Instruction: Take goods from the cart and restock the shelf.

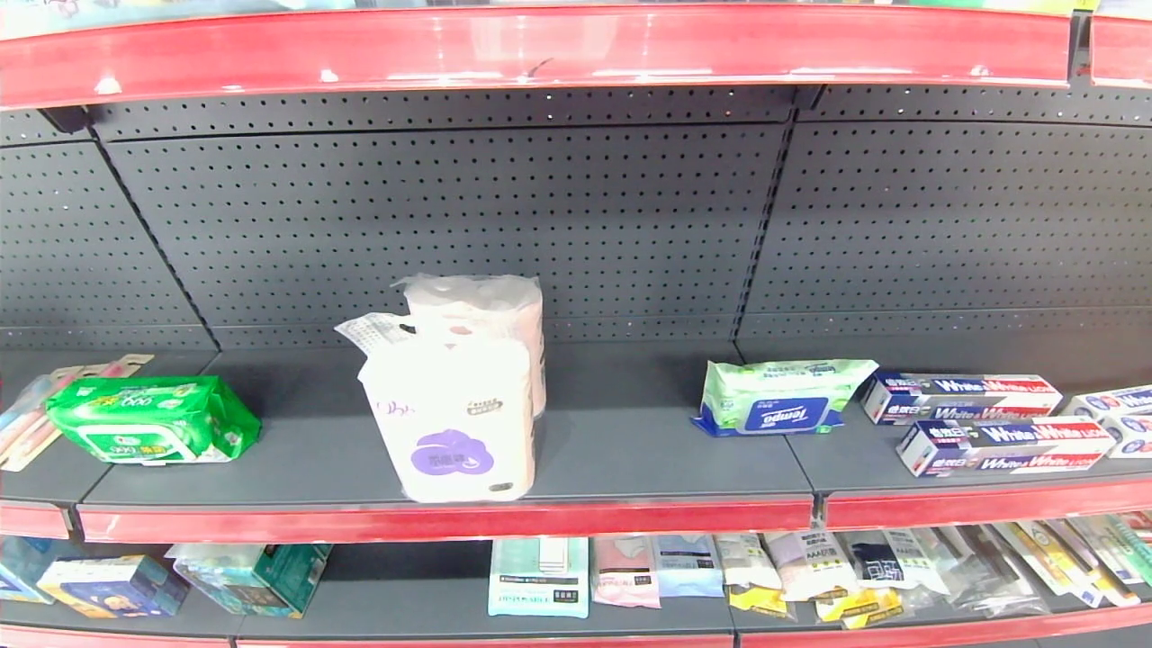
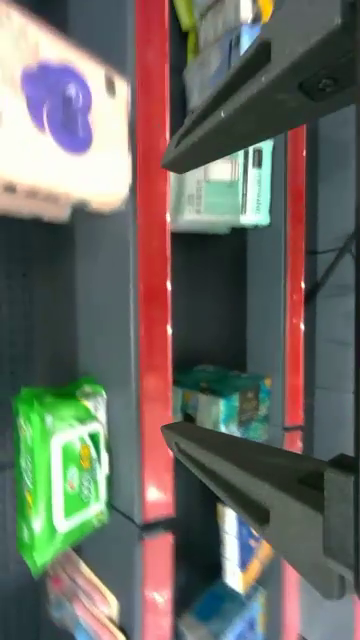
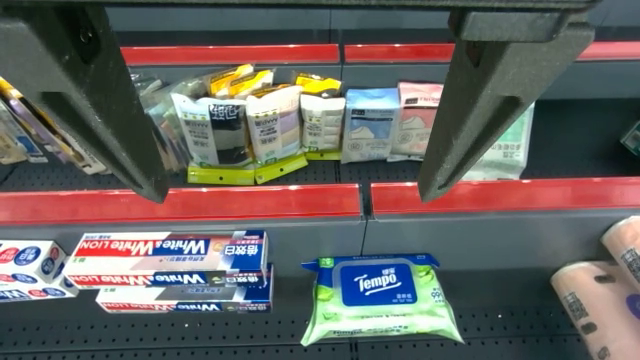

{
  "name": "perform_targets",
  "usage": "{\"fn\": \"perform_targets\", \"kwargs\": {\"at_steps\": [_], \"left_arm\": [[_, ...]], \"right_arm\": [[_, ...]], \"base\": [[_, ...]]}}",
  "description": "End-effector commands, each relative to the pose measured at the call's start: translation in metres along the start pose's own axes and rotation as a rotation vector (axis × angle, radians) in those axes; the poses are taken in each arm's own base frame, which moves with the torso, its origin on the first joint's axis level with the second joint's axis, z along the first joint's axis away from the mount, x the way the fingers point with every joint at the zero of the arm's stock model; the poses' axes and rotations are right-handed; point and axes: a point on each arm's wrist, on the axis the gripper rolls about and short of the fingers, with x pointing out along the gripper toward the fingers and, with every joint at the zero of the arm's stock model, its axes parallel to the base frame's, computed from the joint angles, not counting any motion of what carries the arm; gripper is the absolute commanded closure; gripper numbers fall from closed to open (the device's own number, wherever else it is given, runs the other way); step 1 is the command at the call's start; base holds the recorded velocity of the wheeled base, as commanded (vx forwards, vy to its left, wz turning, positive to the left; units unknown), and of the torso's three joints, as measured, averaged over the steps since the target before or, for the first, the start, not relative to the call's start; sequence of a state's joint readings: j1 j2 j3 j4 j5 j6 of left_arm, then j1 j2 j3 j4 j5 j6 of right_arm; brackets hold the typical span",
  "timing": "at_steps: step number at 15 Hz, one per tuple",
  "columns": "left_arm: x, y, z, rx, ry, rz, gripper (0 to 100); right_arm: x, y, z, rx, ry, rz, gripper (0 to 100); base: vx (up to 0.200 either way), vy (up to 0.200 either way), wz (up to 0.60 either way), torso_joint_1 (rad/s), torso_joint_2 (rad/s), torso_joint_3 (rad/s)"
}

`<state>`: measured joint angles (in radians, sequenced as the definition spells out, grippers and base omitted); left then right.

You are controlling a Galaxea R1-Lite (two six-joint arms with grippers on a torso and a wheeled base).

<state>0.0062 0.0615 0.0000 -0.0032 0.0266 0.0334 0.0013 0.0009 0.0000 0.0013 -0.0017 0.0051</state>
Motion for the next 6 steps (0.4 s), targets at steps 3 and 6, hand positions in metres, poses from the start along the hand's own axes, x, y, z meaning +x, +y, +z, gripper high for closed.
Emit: {"fn": "perform_targets", "kwargs": {"at_steps": [3, 6], "left_arm": [[-0.0046, 0.001, -0.0014, -0.041, -0.062, 0.034, 0], [-0.0046, 0.001, -0.0014, -0.039, -0.062, 0.034, 0]], "right_arm": [[0.0001, 0.0, 0.0, -0.004, 0.001, -0.001, 0], [0.0001, -0.0001, 0.0, -0.007, 0.001, -0.004, 0]], "base": [[0.0, 0.0, 0.0, 0.0, 0.0, 0.0], [0.0, 0.0, 0.0, 0.0, 0.0, 0.0]]}}
